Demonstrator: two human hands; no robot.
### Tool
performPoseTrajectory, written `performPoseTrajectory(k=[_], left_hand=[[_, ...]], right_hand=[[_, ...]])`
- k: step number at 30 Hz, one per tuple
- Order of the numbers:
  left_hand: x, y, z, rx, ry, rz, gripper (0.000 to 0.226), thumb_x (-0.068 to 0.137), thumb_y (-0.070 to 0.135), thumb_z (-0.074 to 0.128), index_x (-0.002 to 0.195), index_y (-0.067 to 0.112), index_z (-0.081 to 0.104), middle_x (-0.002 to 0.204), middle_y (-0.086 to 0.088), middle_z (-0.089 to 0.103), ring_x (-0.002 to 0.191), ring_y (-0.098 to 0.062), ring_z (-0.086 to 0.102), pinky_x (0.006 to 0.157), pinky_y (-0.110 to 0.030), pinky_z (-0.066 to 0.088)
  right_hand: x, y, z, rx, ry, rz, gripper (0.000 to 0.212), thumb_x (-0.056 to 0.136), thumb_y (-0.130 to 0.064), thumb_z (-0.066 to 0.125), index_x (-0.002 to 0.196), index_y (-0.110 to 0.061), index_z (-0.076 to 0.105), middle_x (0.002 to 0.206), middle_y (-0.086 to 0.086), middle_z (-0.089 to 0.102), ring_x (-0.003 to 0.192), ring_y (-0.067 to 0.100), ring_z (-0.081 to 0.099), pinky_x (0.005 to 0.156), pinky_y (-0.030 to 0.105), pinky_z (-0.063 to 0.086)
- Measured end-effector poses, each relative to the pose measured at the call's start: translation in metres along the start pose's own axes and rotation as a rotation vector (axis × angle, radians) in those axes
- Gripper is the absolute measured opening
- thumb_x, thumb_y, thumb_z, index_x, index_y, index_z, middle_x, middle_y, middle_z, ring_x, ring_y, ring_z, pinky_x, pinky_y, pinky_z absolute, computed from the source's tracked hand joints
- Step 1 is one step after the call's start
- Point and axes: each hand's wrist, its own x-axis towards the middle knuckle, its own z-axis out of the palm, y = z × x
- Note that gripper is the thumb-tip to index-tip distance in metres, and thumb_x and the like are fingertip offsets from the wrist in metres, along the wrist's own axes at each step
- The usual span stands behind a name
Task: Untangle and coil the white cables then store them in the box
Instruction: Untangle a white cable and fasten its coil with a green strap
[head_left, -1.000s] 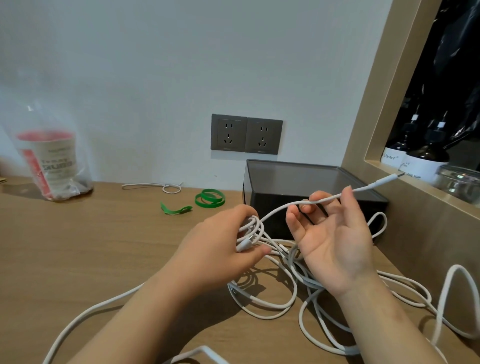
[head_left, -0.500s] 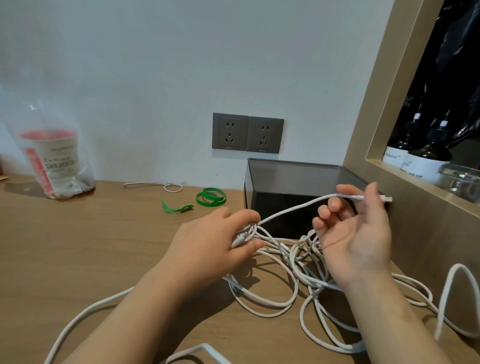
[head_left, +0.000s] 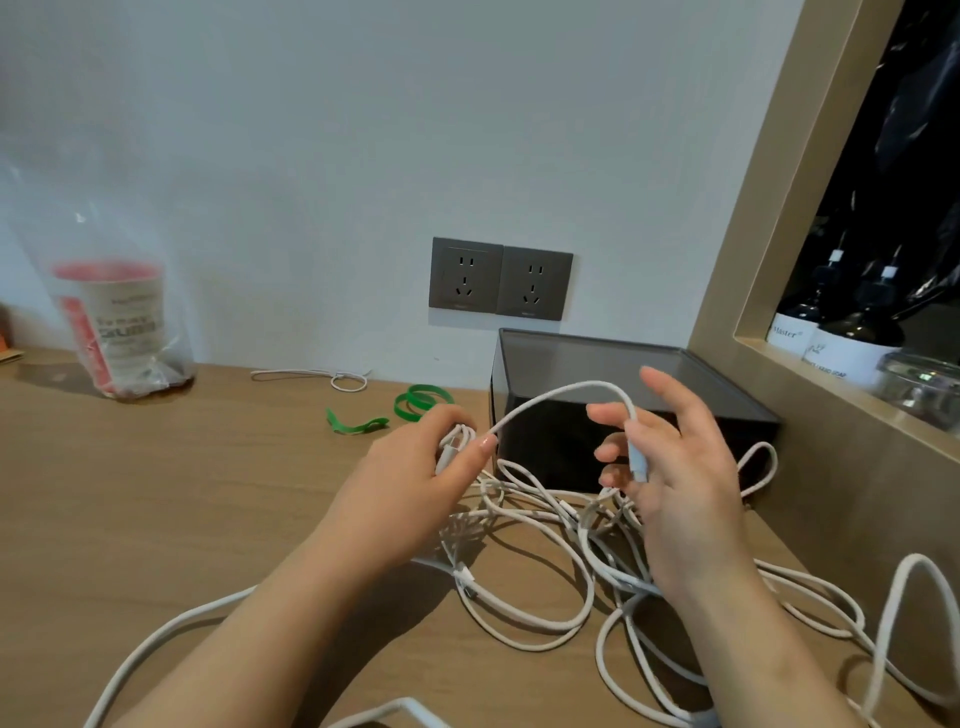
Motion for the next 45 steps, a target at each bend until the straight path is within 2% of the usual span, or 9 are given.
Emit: performPoseTrajectory(k=[4, 8, 13, 18, 25, 28, 32, 41, 45], left_hand=[[0.0, 0.003, 0.0, -0.19, 0.121, -0.093, 0.014, 0.093, 0.043, 0.044, 0.098, 0.032, 0.051, 0.071, 0.011, 0.056, 0.058, -0.002, 0.051, 0.048, -0.009, 0.039], [0.004, -0.001, 0.004, -0.4, 0.184, -0.219, 0.028, 0.091, 0.051, 0.041, 0.099, 0.029, 0.057, 0.068, 0.003, 0.055, 0.055, -0.013, 0.049, 0.056, -0.03, 0.043], [0.007, 0.009, 0.001, -0.84, 0.187, -0.458, 0.046, 0.091, 0.061, 0.029, 0.091, 0.022, 0.055, 0.069, -0.005, 0.046, 0.047, -0.013, 0.041, 0.044, -0.025, 0.038], [0.005, 0.014, -0.005, -1.015, 0.152, -0.559, 0.079, 0.059, 0.079, 0.029, 0.101, 0.018, 0.055, 0.066, -0.006, 0.046, 0.048, -0.014, 0.044, 0.045, -0.025, 0.042], [0.003, 0.015, -0.01, -1.087, 0.116, -0.568, 0.071, 0.056, 0.069, 0.052, 0.106, 0.019, 0.056, 0.075, -0.004, 0.048, 0.054, -0.013, 0.043, 0.051, -0.026, 0.039], [0.005, 0.012, -0.01, -1.113, 0.15, -0.608, 0.053, 0.071, 0.056, 0.062, 0.106, 0.017, 0.056, 0.081, -0.004, 0.053, 0.058, -0.013, 0.046, 0.049, -0.026, 0.042], [0.007, 0.007, -0.008, -1.227, 0.16, -0.631, 0.029, 0.087, 0.048, 0.053, 0.09, 0.019, 0.057, 0.077, -0.004, 0.053, 0.058, -0.014, 0.046, 0.047, -0.026, 0.041], [0.005, 0.005, -0.01, -1.375, 0.103, -0.579, 0.025, 0.092, 0.037, 0.055, 0.109, 0.021, 0.063, 0.094, -0.013, 0.066, 0.068, -0.022, 0.069, 0.064, -0.043, 0.06], [0.006, 0.007, -0.006, -1.375, 0.172, -0.531, 0.008, 0.094, 0.026, 0.054, 0.087, 0.028, 0.057, 0.075, -0.007, 0.065, 0.053, -0.017, 0.063, 0.049, -0.031, 0.056]], right_hand=[[-0.005, 0.002, 0.004, -0.055, -0.122, -0.067, 0.025, 0.09, -0.004, 0.049, 0.102, -0.023, 0.06, 0.092, -0.005, 0.072, 0.072, 0.01, 0.063, 0.06, 0.022, 0.052], [-0.011, 0.009, 0.011, -0.214, -0.301, -0.223, 0.036, 0.09, -0.001, 0.051, 0.095, -0.032, 0.069, 0.088, -0.003, 0.069, 0.066, 0.008, 0.058, 0.062, 0.021, 0.052], [-0.017, 0.018, 0.018, -0.406, -0.454, -0.261, 0.036, 0.09, -0.012, 0.056, 0.093, -0.046, 0.067, 0.092, -0.019, 0.066, 0.082, -0.001, 0.06, 0.067, 0.012, 0.046], [-0.017, 0.029, 0.023, -0.661, -0.447, -0.376, 0.043, 0.091, -0.009, 0.056, 0.098, -0.051, 0.055, 0.091, -0.026, 0.061, 0.097, -0.006, 0.054, 0.08, 0.008, 0.044], [-0.016, 0.038, 0.023, -0.839, -0.398, -0.468, 0.026, 0.091, -0.02, 0.055, 0.108, -0.035, 0.067, 0.095, -0.026, 0.059, 0.093, -0.001, 0.058, 0.076, 0.022, 0.053], [-0.017, 0.038, 0.025, -0.87, -0.434, -0.517, 0.027, 0.088, -0.031, 0.045, 0.108, -0.034, 0.064, 0.094, -0.017, 0.064, 0.087, 0.003, 0.06, 0.069, 0.027, 0.055], [-0.019, 0.038, 0.027, -0.886, -0.526, -0.529, 0.037, 0.086, -0.039, 0.036, 0.111, -0.035, 0.063, 0.097, -0.017, 0.065, 0.09, 0.001, 0.058, 0.071, 0.019, 0.054], [-0.018, 0.036, 0.025, -0.959, -0.556, -0.529, 0.03, 0.086, -0.032, 0.047, 0.107, -0.029, 0.069, 0.095, -0.013, 0.067, 0.086, 0.002, 0.06, 0.069, 0.018, 0.052], [-0.017, 0.035, 0.025, -0.92, -0.566, -0.471, 0.023, 0.089, -0.021, 0.059, 0.109, -0.029, 0.068, 0.098, -0.014, 0.062, 0.09, -0.001, 0.056, 0.077, 0.013, 0.048]])
